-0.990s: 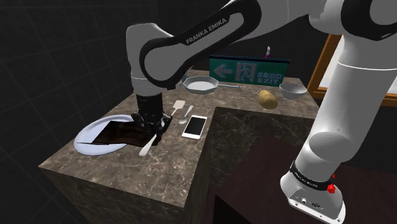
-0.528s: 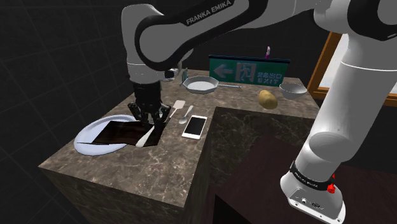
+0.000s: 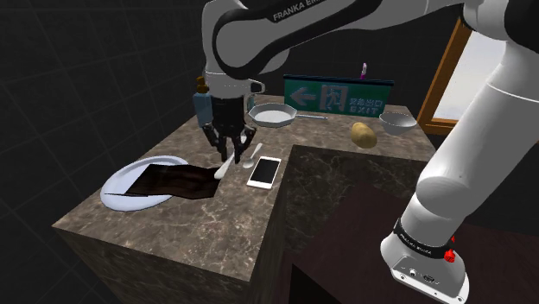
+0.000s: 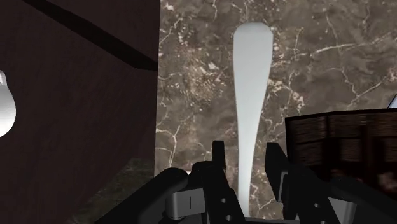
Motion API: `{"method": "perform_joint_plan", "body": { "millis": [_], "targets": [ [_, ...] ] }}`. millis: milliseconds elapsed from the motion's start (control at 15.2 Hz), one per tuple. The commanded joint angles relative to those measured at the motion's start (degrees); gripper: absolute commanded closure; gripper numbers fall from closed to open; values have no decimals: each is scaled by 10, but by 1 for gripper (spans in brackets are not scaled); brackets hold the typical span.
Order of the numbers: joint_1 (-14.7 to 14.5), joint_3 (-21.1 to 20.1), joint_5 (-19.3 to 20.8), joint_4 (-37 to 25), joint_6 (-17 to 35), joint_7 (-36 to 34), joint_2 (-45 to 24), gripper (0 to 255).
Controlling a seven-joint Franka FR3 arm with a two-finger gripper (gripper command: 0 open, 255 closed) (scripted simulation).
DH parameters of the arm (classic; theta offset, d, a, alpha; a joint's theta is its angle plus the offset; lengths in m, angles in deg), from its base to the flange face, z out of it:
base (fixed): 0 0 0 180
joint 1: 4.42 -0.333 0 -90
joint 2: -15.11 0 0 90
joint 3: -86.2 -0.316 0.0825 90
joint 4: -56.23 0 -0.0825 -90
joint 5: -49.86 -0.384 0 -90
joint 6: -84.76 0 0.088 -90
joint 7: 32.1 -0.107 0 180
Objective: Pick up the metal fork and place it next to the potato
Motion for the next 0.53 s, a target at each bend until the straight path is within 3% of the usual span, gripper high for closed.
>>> {"method": "perform_joint_plan", "body": {
  "millis": [0, 462],
  "targets": [
    [12, 19, -11, 22, -5, 37, 23, 255],
    [49, 86, -23, 76, -22, 148, 79, 255]
  ]
}}
